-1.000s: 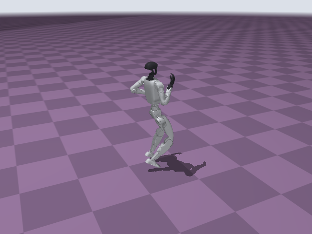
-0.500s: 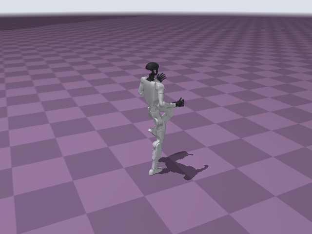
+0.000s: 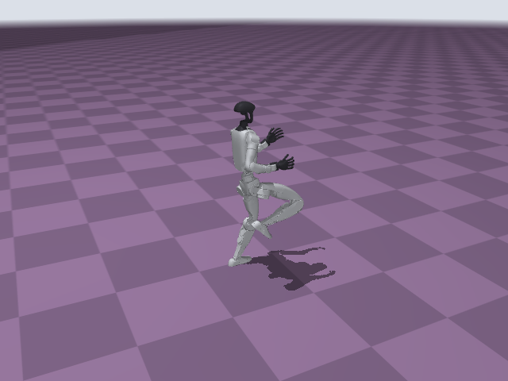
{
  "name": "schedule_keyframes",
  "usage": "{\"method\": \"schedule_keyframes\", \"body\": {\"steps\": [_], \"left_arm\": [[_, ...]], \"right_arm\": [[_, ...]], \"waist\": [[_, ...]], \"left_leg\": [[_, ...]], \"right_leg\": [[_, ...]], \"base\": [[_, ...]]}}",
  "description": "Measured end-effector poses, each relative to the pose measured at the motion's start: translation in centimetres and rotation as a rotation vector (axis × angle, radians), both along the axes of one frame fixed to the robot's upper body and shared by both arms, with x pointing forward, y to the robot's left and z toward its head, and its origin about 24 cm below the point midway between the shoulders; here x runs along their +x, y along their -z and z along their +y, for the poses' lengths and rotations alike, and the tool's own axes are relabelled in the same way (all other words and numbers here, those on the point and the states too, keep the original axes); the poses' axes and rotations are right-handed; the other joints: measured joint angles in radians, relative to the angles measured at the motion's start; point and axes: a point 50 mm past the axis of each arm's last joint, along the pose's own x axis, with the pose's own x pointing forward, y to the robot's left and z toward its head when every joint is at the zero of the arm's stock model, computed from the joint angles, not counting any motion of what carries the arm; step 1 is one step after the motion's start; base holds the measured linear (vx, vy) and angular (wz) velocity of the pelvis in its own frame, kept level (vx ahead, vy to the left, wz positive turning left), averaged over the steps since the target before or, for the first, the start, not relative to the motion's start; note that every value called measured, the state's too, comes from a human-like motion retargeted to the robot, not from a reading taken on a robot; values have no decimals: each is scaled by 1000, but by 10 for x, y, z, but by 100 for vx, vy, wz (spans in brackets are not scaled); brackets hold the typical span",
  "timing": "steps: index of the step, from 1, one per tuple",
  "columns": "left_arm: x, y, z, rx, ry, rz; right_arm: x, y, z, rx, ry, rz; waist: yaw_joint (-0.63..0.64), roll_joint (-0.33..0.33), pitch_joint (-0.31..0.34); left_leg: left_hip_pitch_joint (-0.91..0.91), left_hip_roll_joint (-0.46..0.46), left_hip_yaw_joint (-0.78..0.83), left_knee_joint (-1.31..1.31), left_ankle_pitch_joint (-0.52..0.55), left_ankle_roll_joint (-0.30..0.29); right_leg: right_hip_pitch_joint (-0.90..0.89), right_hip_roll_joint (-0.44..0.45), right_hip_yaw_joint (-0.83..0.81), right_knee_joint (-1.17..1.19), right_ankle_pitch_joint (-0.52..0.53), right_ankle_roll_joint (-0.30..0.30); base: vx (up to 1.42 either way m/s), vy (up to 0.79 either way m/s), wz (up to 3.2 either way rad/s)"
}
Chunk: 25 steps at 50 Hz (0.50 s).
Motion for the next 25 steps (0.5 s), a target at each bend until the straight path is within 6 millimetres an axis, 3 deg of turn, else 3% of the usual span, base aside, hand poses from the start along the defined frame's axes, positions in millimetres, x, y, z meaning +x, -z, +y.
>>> {"method": "schedule_keyframes", "body": {"steps": [2,3,5,7,8,10,12,13,15,17,18,20,21,23,25], "left_arm": [[-1,-45,-18,25,71,-199],[-8,-57,-20,15,78,-269],[-25,-68,-16,-39,70,-346],[-36,-66,-11,-75,80,-348],[-40,-63,-8,-73,89,-336],[-47,-51,-4,-5,107,-294],[-49,-41,1,-62,110,-227],[-49,-36,3,-91,110,-194],[-50,-26,9,-132,97,-148],[-51,-13,23,-151,35,-103],[-53,-2,32,-171,-4,-56],[-62,28,50,-219,-68,81],[-70,42,56,-221,-90,152],[-90,62,63,-177,-106,282],[-111,73,65,-71,-72,408]], "right_arm": [[-22,-7,-10,27,-40,11],[-31,-13,-11,15,-96,14],[-44,-21,-13,-5,-202,45],[-57,-16,-22,-24,-213,124],[-64,-10,-29,-44,-189,171],[-79,3,-42,-97,-105,251],[-77,19,-45,-129,-51,311],[-72,26,-44,-141,-50,329],[-55,35,-41,-149,-65,327],[-27,34,-36,-109,-54,245],[-10,30,-33,-88,-40,183],[33,3,-25,-96,-42,8],[53,-22,-17,-96,-76,-106],[72,-75,2,-27,-148,-333],[60,-115,14,80,-203,-509]], "waist": [[52,16,-80],[55,21,-130],[1,39,-219],[-61,51,-269],[-71,42,-278],[-47,20,-245],[53,-78,-228],[100,-112,-243],[176,-156,-239],[249,-144,-164],[286,-111,-105],[342,-20,22],[337,-14,37],[306,-24,-3],[297,-45,-115]], "left_leg": [[21,24,58,-107,78,-22],[72,27,94,-231,159,-37],[140,35,113,-423,374,-100],[149,37,81,-467,573,-178],[148,27,80,-445,625,-190],[154,7,135,-283,607,-195],[-40,-60,242,189,408,-72],[-201,-63,284,463,313,-33],[-484,-35,330,934,177,-12],[-678,21,313,1284,83,-65],[-737,51,280,1413,43,-112],[-795,104,202,1565,-22,-213],[-838,108,196,1587,-33,-202],[-928,104,196,1586,-28,-133],[-959,69,207,1494,13,-47]], "right_leg": [[-29,69,14,-93,38,-36],[-3,83,21,-170,54,-63],[128,77,6,-390,99,-102],[356,69,-21,-728,213,-83],[486,74,-15,-930,295,-54],[853,113,50,-1503,489,-47],[1067,34,200,-1962,680,-6],[1089,-9,263,-2087,670,-22],[1112,-72,320,-2195,419,-77],[1143,-79,327,-2225,170,-131],[1154,-56,350,-2204,96,-183],[1087,33,423,-1967,-19,-294],[1025,45,426,-1860,-43,-289],[960,38,393,-1817,-43,-268],[984,8,333,-1990,67,-244]], "base": [[12,-10,-114],[24,-9,-109],[25,-11,-17],[19,-13,88],[11,-11,78],[1,-10,4],[-4,-15,-131],[-9,-14,-136],[-14,-10,-102],[-21,-9,-111],[-28,-10,-148],[-32,-9,-146],[-24,-6,-51],[-4,-2,89],[14,2,140]]}}
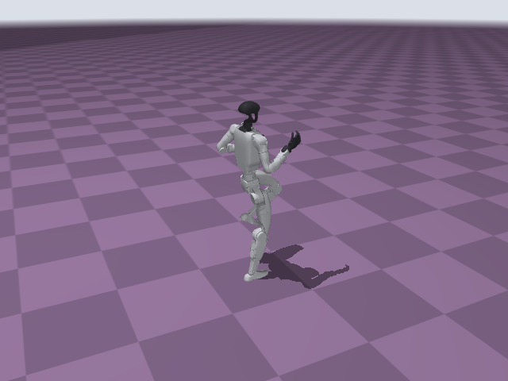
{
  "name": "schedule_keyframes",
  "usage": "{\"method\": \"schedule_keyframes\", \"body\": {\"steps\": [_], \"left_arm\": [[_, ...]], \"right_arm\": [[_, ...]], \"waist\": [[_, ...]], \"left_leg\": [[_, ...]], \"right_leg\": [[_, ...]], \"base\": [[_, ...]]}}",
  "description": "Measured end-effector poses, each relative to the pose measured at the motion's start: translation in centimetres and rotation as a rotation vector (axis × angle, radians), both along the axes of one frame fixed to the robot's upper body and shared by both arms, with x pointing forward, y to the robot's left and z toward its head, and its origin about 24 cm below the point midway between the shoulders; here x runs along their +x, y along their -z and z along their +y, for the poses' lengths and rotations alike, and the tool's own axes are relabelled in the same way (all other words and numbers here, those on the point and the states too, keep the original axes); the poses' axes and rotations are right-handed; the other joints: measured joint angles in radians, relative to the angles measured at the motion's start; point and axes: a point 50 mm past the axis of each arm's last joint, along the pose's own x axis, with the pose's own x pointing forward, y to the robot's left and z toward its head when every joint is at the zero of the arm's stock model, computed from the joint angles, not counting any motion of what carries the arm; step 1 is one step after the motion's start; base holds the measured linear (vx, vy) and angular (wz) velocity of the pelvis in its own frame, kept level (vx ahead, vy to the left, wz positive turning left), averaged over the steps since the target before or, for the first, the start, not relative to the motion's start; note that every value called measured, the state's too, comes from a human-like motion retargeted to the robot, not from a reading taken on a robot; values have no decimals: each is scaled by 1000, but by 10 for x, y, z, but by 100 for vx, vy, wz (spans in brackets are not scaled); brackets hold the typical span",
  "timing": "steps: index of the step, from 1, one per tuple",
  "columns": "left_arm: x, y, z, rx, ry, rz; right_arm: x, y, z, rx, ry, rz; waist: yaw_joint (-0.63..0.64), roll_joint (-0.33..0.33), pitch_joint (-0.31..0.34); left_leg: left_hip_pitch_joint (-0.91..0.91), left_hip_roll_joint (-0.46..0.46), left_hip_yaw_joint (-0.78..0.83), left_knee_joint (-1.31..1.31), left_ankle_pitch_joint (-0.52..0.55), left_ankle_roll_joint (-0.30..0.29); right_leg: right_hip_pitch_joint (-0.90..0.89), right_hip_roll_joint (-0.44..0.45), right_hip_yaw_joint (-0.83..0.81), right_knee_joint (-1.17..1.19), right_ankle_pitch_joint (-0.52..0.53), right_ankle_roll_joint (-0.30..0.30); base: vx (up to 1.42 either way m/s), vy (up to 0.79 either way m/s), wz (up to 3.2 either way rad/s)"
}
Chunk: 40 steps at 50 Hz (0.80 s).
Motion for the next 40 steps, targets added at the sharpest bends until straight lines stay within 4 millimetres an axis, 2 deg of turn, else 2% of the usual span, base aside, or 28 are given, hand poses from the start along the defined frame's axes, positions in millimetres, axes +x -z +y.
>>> {"method": "schedule_keyframes", "body": {"steps": [2,3,5,7,8,10,12,13,15,17,18,19,20,21,23,25,27,28,29,30,32,33,35,37,38,40], "left_arm": [[-17,9,1,92,76,113],[-25,14,3,137,103,166],[-44,23,12,216,130,273],[-58,34,18,238,119,364],[-60,40,15,237,116,391],[-50,51,3,248,128,375],[-17,46,-5,233,86,261],[0,41,-10,211,73,197],[39,27,-25,175,57,60],[84,-12,-41,167,50,-144],[100,-38,-50,168,64,-259],[109,-65,-61,167,89,-373],[114,-91,-72,165,121,-487],[111,-111,-79,157,141,-581],[96,-138,-85,121,146,-731],[80,-139,-94,148,138,-791],[67,-135,-95,86,198,-773],[63,-132,-92,52,234,-749],[60,-128,-89,17,258,-722],[58,-124,-85,-18,278,-692],[57,-111,-84,-105,298,-611],[57,-101,-82,-136,292,-557],[57,-81,-75,-148,273,-454],[58,-64,-63,-151,233,-381],[56,-54,-54,-161,190,-337],[48,-32,-36,-191,97,-239]], "right_arm": [[-25,-21,5,63,-30,-109],[-36,-28,7,76,-50,-148],[-52,-34,8,80,-85,-187],[-61,-30,7,70,-74,-170],[-63,-25,6,55,-56,-147],[-64,-11,6,19,-13,-84],[-60,3,4,-12,38,-13],[-59,10,3,-32,64,23],[-53,33,1,-63,127,127],[-46,66,-5,-53,210,277],[-48,82,-9,-40,237,352],[-54,91,-14,-36,244,403],[-63,98,-19,-37,239,441],[-74,95,-25,-77,208,449],[-93,86,-36,-168,131,471],[-112,85,-45,-234,57,543],[-131,95,-57,-279,73,655],[-137,104,-63,-290,101,710],[-141,112,-66,-303,126,754],[-144,120,-67,-316,149,793],[-136,136,-64,-380,138,834],[-130,144,-62,-392,123,855],[-114,156,-58,-371,96,870],[-83,156,-50,-342,104,792],[-64,150,-45,-334,120,723],[-15,118,-32,-358,138,517]], "waist": [[48,-51,-77],[67,-75,-97],[81,-83,-111],[42,-6,-101],[2,51,-97],[-87,128,-115],[-160,123,-104],[-198,121,-78],[-266,99,0],[-321,48,106],[-331,35,135],[-326,37,127],[-312,46,102],[-306,59,49],[-333,87,-53],[-338,143,-200],[-376,165,-207],[-383,150,-175],[-367,116,-143],[-339,72,-110],[-233,-20,-99],[-186,-53,-123],[-100,-91,-141],[-18,-64,-68],[11,-23,-7],[56,70,142]], "left_leg": [[114,-84,39,-215,76,21],[209,-126,57,-357,130,12],[468,-174,72,-692,276,-29],[777,-160,36,-1110,490,-110],[916,-126,8,-1329,608,-161],[1073,-67,-18,-1660,699,-228],[1114,-63,-31,-1768,427,-179],[1137,-61,-37,-1799,279,-150],[1161,-74,-41,-1810,73,-55],[1113,-104,-80,-1668,-34,30],[1064,-105,-91,-1580,-53,34],[1021,-99,-86,-1538,-46,23],[981,-88,-73,-1520,-26,5],[980,-81,-51,-1587,30,-7],[1006,-76,-35,-1760,195,-33],[961,-52,-28,-1891,424,-90],[1017,-37,-70,-1968,612,-174],[1064,-41,-68,-1960,635,-185],[1083,-66,-43,-1888,604,-158],[1090,-102,-6,-1786,546,-112],[879,-163,97,-1313,348,2],[725,-161,136,-1058,261,37],[446,-126,164,-612,130,55],[241,-82,118,-268,33,-5],[177,-57,76,-134,-11,-51],[128,8,7,45,-78,-128]], "right_leg": [[46,-49,-17,-173,211,68],[64,-70,-11,-230,329,110],[95,-71,-1,-263,507,158],[74,5,-76,-91,471,96],[13,57,-151,98,386,42],[-247,81,-294,630,172,-34],[-558,11,-338,1160,50,42],[-676,-10,-334,1363,5,78],[-867,-36,-299,1683,-68,138],[-977,-51,-255,1859,-108,190],[-1023,-43,-247,1899,-119,194],[-1067,-28,-249,1909,-118,179],[-1111,-9,-257,1903,-111,156],[-1118,-1,-271,1856,-81,130],[-1061,7,-306,1708,12,108],[-982,87,-326,1439,143,65],[-699,115,-346,1079,295,104],[-511,122,-342,867,364,118],[-330,110,-313,635,443,133],[-152,89,-272,392,527,149],[30,-17,-163,18,625,176],[49,-62,-122,-77,573,174],[74,-113,-84,-173,306,152],[113,-104,-79,-212,74,107],[133,-77,-62,-196,-2,58],[79,-3,1,55,-132,-27]], "base": [[17,7,50],[14,7,-21],[11,6,-68],[4,9,-44],[-4,12,40],[-12,12,99],[-17,8,105],[-23,9,102],[-32,10,102],[-35,6,95],[-24,2,31],[-13,-1,-29],[1,-2,-79],[10,-3,-88],[16,-5,-46],[7,-10,-15],[15,-8,111],[17,-6,111],[16,-6,57],[10,-7,-35],[-1,-7,-103],[-11,-5,-93],[-16,-3,-70],[-23,-1,-85],[-30,-2,-115],[-32,-2,-117]]}}
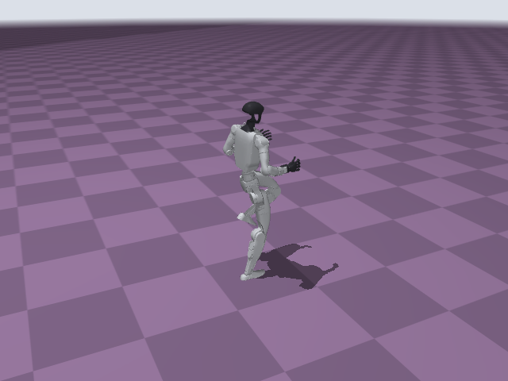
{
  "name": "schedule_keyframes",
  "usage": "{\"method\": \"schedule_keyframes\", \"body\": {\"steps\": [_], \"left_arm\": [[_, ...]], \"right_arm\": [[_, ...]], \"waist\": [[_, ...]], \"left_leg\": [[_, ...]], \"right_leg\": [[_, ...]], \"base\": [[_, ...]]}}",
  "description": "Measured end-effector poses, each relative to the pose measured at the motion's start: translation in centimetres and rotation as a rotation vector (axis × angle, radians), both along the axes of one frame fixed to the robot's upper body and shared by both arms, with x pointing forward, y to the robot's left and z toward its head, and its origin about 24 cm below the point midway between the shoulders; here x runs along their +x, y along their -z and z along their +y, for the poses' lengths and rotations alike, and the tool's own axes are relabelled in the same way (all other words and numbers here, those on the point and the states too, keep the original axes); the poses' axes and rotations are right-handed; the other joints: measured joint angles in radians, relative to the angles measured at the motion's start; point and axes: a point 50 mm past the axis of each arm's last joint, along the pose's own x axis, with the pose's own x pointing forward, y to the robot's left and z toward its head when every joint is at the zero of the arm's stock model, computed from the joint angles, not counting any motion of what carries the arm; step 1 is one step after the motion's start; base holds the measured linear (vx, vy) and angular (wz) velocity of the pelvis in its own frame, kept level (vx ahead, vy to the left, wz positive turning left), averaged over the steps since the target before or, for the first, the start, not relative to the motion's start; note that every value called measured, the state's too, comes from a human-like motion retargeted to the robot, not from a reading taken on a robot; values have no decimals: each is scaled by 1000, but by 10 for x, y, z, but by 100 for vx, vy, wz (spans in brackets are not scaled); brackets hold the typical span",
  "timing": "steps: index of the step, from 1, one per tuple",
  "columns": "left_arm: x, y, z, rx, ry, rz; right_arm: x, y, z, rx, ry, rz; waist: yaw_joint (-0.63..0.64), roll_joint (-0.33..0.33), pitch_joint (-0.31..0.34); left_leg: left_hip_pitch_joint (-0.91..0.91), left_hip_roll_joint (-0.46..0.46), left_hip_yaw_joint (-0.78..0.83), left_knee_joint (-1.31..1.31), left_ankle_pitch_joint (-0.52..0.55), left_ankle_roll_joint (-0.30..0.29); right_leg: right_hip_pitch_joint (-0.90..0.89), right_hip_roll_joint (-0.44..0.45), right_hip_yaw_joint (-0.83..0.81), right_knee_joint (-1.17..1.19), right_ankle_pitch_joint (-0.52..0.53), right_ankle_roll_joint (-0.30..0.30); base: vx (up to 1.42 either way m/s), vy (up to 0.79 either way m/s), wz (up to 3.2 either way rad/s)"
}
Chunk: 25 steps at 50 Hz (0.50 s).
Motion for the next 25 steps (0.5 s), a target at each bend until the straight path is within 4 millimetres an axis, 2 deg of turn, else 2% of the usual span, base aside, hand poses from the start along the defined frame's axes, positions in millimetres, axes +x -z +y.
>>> {"method": "schedule_keyframes", "body": {"steps": [2,3,4,5,7,10,12,13,15,16,17,18,20,22,23,25], "left_arm": [[-16,14,14,-17,-48,80],[-25,19,19,8,-51,120],[-35,23,23,56,-37,165],[-46,26,26,115,-10,215],[-63,32,31,223,55,316],[-86,47,42,311,104,472],[-99,61,51,304,83,578],[-105,68,53,283,59,622],[-107,84,46,249,14,668],[-97,88,40,249,-9,634],[-83,88,34,237,-40,584],[-63,79,34,198,-91,504],[-25,60,23,166,-123,335],[21,24,8,143,-132,126],[43,-4,0,141,-131,0],[70,-70,-18,150,-119,-270]], "right_arm": [[38,-55,26,9,-84,-243],[46,-84,38,55,-120,-366],[43,-110,49,118,-159,-472],[36,-133,57,187,-200,-569],[8,-164,69,284,-287,-718],[-30,-183,76,377,-420,-824],[-39,-173,73,419,-445,-756],[-40,-164,71,424,-438,-698],[-37,-140,69,368,-421,-567],[-33,-126,68,339,-397,-505],[-28,-112,66,301,-364,-449],[-22,-100,64,247,-312,-407],[-14,-71,56,146,-185,-327],[-11,-47,41,111,-26,-256],[-13,-40,31,133,45,-230],[-26,-36,10,193,131,-207]], "waist": [[-25,19,74],[-40,15,64],[-43,8,24],[-40,0,-31],[9,-40,-145],[69,-80,-238],[53,-38,-247],[23,9,-238],[-71,119,-240],[-112,127,-253],[-155,124,-250],[-201,100,-214],[-282,82,-132],[-344,40,-4],[-368,20,59],[-391,10,109]], "left_leg": [[-47,-6,-14,58,-22,14],[-78,-18,-12,61,-13,41],[-102,-32,-8,40,5,68],[-122,-46,-3,8,28,96],[-67,-75,36,-154,96,139],[196,-88,101,-560,279,146],[476,-89,110,-950,445,96],[631,-76,102,-1172,542,58],[857,4,91,-1566,692,-22],[882,10,85,-1665,635,-35],[906,7,74,-1745,548,-34],[930,-16,49,-1787,401,-7],[985,-31,20,-1842,181,46],[992,-53,-10,-1731,42,131],[958,-57,-33,-1615,-5,148],[860,-45,-59,-1442,-36,141]], "right_leg": [[-41,7,-4,128,-34,-10],[-46,-3,-25,121,-31,-2],[-43,-14,-48,73,-5,8],[-36,-26,-72,5,33,19],[-19,-63,-97,-153,182,70],[30,-87,-95,-332,487,141],[53,-52,-121,-305,595,131],[52,-18,-175,-228,580,96],[-98,39,-341,162,415,5],[-267,3,-378,449,308,-6],[-429,-37,-398,727,222,12],[-579,-87,-383,984,179,92],[-788,-104,-333,1351,91,162],[-895,-116,-284,1597,24,205],[-928,-126,-273,1684,-6,213],[-1007,-129,-281,1786,-45,195]], "base": [[-17,0,14],[2,5,101],[13,8,130],[20,11,109],[25,15,52],[22,16,-35],[16,17,-60],[9,22,-12],[-2,26,55],[-11,24,87],[-12,19,97],[-12,16,101],[-18,15,93],[-27,12,87],[-23,9,82],[-9,5,42]]}}
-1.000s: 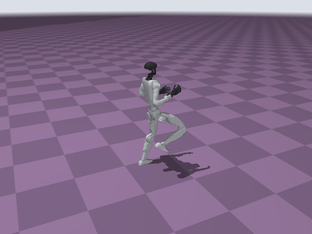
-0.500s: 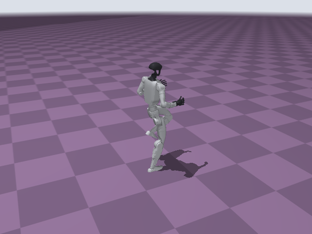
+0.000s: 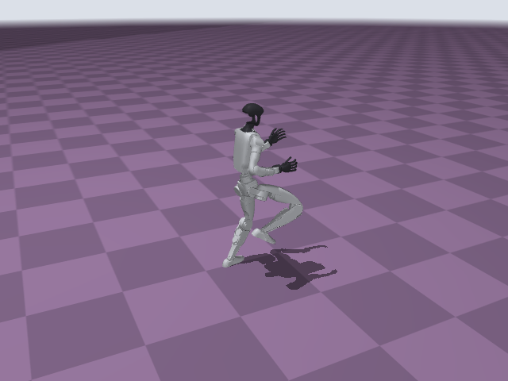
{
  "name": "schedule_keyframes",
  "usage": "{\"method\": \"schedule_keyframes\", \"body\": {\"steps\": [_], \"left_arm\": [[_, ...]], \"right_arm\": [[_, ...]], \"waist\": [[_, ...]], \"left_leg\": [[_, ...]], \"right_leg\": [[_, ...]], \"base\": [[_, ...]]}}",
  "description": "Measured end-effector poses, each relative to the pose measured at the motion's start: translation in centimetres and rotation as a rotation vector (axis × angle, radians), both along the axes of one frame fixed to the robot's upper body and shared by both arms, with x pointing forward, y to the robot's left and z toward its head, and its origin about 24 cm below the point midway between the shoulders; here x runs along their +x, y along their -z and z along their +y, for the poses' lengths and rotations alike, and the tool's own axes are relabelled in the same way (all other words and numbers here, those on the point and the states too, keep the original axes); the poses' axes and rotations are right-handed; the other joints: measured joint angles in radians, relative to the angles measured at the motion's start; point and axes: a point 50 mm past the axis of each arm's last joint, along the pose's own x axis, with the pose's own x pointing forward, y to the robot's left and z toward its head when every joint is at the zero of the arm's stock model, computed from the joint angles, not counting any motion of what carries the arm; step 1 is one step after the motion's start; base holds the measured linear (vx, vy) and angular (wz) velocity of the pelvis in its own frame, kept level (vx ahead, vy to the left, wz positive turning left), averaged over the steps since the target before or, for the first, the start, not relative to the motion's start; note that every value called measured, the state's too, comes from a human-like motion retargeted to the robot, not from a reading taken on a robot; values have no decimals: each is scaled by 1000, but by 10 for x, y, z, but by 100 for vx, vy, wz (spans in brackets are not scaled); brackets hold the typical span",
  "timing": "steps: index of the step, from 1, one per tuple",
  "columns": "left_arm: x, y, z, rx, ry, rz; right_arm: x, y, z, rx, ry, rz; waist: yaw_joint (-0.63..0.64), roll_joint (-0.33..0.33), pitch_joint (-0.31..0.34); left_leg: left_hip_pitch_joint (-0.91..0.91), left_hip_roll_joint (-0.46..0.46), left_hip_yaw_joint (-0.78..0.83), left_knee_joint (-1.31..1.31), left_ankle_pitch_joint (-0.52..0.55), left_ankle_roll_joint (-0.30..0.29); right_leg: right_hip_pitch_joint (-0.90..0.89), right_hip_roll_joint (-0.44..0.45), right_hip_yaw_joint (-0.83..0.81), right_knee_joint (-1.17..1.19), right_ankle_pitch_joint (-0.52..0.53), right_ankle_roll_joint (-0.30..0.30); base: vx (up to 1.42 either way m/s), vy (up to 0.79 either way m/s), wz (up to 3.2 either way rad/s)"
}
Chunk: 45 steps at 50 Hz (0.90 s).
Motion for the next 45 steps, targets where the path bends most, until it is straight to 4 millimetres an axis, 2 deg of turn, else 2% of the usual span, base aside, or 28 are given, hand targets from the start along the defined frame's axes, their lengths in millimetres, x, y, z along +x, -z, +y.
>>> {"method": "schedule_keyframes", "body": {"steps": [2,4,5,7,8,10,12,13,15,18,20,22,23,24,25,27,28,30,32,33,35,37,38,39,40,42,43,45], "left_arm": [[-4,-52,-12,36,35,-229],[-21,-77,-14,51,36,-377],[-29,-82,-13,47,30,-424],[-39,-79,-16,30,47,-432],[-41,-73,-20,60,60,-417],[-46,-64,-22,73,114,-380],[-50,-54,-16,-2,142,-326],[-52,-46,-15,-60,151,-288],[-55,-24,-7,-158,126,-179],[-56,11,7,-224,151,-2],[-64,45,25,-264,120,147],[-83,79,46,-334,45,309],[-96,92,53,-355,14,382],[-109,100,59,-351,6,447],[-123,105,62,-337,11,509],[-143,103,63,-221,66,612],[-149,102,62,-157,90,652],[-160,103,63,-54,104,716],[-169,112,66,-23,84,778],[-174,117,67,-30,69,813],[-180,130,64,-41,42,872],[-172,140,52,0,29,854],[-161,142,43,19,25,808],[-144,140,37,-6,16,745],[-124,135,31,-53,8,676],[-75,119,8,-104,47,536],[-49,102,-5,-93,69,449],[-8,44,-32,-43,141,209]], "right_arm": [[-25,-5,-18,4,-7,24],[-51,-8,-31,-34,-56,97],[-63,-8,-37,-51,-82,149],[-86,-2,-49,-100,-96,285],[-96,4,-55,-142,-105,356],[-112,16,-62,-237,-121,484],[-114,31,-63,-269,-132,555],[-110,41,-60,-267,-145,576],[-96,61,-51,-146,-116,577],[-54,62,-37,-108,-112,459],[-13,45,-20,-49,-112,289],[36,-5,3,-50,-173,29],[54,-38,18,-48,-225,-114],[62,-69,32,-22,-273,-247],[63,-100,44,17,-322,-375],[45,-135,56,103,-397,-547],[33,-145,60,129,-428,-604],[12,-155,66,157,-502,-674],[-1,-154,72,173,-594,-670],[-7,-149,75,187,-631,-646],[-14,-135,76,223,-656,-570],[-15,-116,77,235,-625,-479],[-14,-106,78,231,-602,-439],[-11,-97,79,203,-568,-401],[-7,-88,81,162,-530,-365],[5,-59,74,91,-389,-243],[9,-42,68,77,-305,-168],[10,-16,51,77,-183,-61]], "waist": [[-10,20,-82],[-52,44,-191],[-80,58,-240],[-105,92,-319],[-93,113,-362],[-79,112,-385],[-35,37,-349],[7,-7,-344],[84,-77,-370],[206,-93,-313],[270,-70,-220],[291,-19,-74],[287,-9,-23],[285,-7,-14],[286,-10,-25],[331,-21,-135],[362,-34,-189],[408,-65,-257],[411,-59,-284],[398,-39,-291],[339,39,-323],[259,100,-371],[225,97,-384],[185,78,-362],[142,53,-322],[66,2,-191],[44,-30,-120],[39,-64,-14]], "left_leg": [[-52,18,12,-30,44,-9],[-23,29,35,-190,172,-26],[4,32,41,-284,261,-42],[52,39,33,-438,484,-98],[55,49,38,-480,591,-131],[76,47,61,-469,691,-152],[37,-3,113,-200,586,-68],[-45,-30,136,19,501,-20],[-268,-47,166,481,350,35],[-540,37,174,1071,157,14],[-653,77,123,1347,48,-54],[-673,75,46,1470,-21,-146],[-683,70,27,1494,-30,-160],[-704,75,19,1499,-23,-143],[-730,86,18,1492,-8,-110],[-756,99,39,1385,24,-29],[-736,81,61,1287,52,-4],[-613,34,116,1012,174,10],[-393,22,174,636,385,-22],[-266,10,185,416,506,-63],[-49,-1,119,-31,725,-200],[35,31,59,-272,672,-277],[48,29,62,-326,554,-265],[76,14,64,-369,439,-230],[111,-9,65,-405,324,-183],[184,-52,41,-409,194,-103],[193,-77,19,-349,142,-60],[136,-92,-4,-156,69,-26]], "right_leg": [[-65,22,-26,-16,31,-32],[-30,55,-52,-140,119,-40],[18,73,-66,-232,177,-34],[177,110,-97,-506,305,-23],[266,141,-108,-681,352,-46],[517,182,-102,-1083,463,-38],[794,173,-2,-1527,643,16],[888,149,71,-1725,737,39],[978,99,201,-1965,756,42],[1036,74,234,-2030,359,-31],[1067,96,260,-2018,176,-114],[1053,154,324,-1850,79,-219],[1029,170,335,-1759,54,-235],[1015,173,332,-1730,48,-239],[1007,170,323,-1730,52,-236],[1017,149,296,-1858,143,-205],[1029,130,287,-1930,220,-177],[1063,97,282,-2043,411,-109],[1098,107,271,-2080,581,-74],[1108,126,243,-2060,619,-88],[1051,197,99,-1874,553,-181],[798,219,-36,-1387,346,-239],[650,193,-57,-1127,257,-225],[530,151,-65,-884,203,-162],[423,100,-66,-649,167,-74],[340,28,-33,-321,61,-2],[316,3,-1,-192,2,16],[236,0,47,3,-74,30]], "base": [[16,-1,-29],[31,-8,-21],[34,-13,17],[29,-14,22],[22,-12,15],[21,-11,31],[18,-13,-20],[10,-15,-93],[2,-15,-122],[-6,-9,-126],[-15,-7,-145],[-17,-4,-125],[-9,-1,-55],[0,0,0],[13,3,47],[25,7,67],[29,12,51],[29,14,22],[26,13,-5],[23,15,6],[16,19,55],[0,20,109],[-5,17,115],[-3,14,123],[-4,12,146],[-12,12,156],[-19,11,124],[-17,7,55]]}}
